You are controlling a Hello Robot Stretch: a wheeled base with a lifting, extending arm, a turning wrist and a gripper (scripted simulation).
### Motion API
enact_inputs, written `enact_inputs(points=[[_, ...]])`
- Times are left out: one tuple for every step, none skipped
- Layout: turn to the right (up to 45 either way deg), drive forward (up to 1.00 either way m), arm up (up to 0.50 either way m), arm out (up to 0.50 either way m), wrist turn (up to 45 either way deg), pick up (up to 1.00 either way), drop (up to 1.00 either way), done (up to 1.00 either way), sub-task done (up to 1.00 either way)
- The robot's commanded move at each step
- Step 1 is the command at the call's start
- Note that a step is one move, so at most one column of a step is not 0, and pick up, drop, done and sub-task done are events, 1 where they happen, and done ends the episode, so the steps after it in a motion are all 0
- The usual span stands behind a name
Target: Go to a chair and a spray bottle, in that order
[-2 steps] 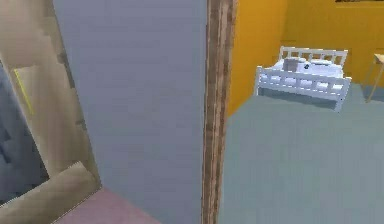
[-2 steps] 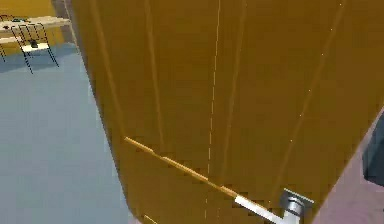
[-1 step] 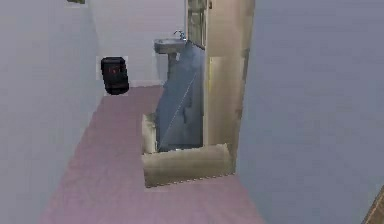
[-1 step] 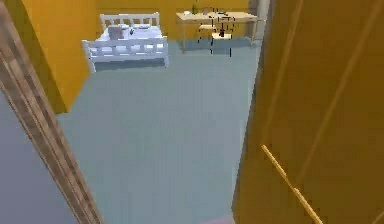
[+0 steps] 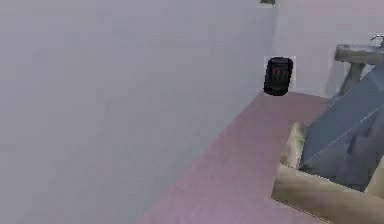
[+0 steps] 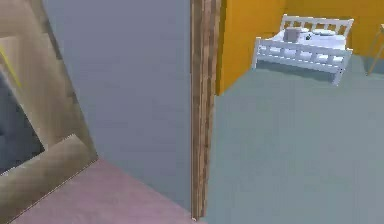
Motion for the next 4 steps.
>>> enact_inputs(points=[[-45.0,0.0,0.0,0.0,0.0,0.0,0.0,0.0,0.0],[-39.0,0.0,0.0,0.0,0.0,0.0,0.0,0.0,0.0],[0.0,0.3,0.0,0.0,0.0,0.0,0.0,0.0,0.0],[-45.0,0.0,0.0,0.0,0.0,0.0,0.0,0.0,0.0]])
